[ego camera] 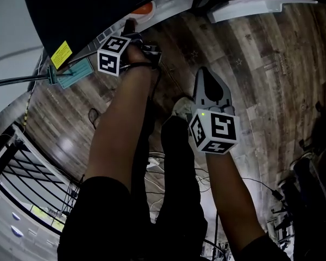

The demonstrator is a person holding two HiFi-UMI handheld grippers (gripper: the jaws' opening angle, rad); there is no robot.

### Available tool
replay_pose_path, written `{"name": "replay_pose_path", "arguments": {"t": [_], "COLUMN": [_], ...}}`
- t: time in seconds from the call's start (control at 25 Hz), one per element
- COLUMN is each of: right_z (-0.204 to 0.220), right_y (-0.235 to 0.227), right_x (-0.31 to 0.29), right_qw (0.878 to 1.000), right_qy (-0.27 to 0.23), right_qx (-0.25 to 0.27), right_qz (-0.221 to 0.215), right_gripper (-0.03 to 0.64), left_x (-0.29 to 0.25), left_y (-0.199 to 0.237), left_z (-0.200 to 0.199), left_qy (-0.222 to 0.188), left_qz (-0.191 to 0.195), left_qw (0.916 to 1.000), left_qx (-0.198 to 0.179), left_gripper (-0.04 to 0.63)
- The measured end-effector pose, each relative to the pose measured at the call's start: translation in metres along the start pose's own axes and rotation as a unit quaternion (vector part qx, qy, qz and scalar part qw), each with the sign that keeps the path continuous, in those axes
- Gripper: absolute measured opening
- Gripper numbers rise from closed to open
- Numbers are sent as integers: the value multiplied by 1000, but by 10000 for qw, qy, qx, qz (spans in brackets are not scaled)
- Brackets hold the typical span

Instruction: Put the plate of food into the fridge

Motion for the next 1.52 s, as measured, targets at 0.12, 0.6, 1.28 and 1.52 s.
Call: {"name": "replay_pose_path", "arguments": {"t": [0.12,0.6,1.28,1.52], "right_z": [4,-37,-240,-365], "right_y": [4,65,180,231], "right_x": [1,21,229,325], "right_qw": [10000,9997,9938,9765], "right_qy": [19,-26,-1033,-2053], "right_qx": [1,154,374,535], "right_qz": [8,-177,-194,-386], "right_gripper": [12,12,12,12], "left_x": [10,117,431,551], "left_y": [3,-36,-277,-398], "left_z": [3,1,-69,-127], "left_qy": [84,866,683,4], "left_qz": [315,1143,2522,3200], "left_qw": [9994,9489,8067,7739], "left_qx": [-141,-2813,-5300,-5466], "left_gripper": [222,-3,-3,-3]}}
Point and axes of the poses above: the fingertips, and each gripper's own axes: x backward along the fingers, y to its left, z out of its underside, the point moved 7 cm from there along x, backward along the fingers, and after that the axes turned 2 degrees about x, right-handed, at the moved point
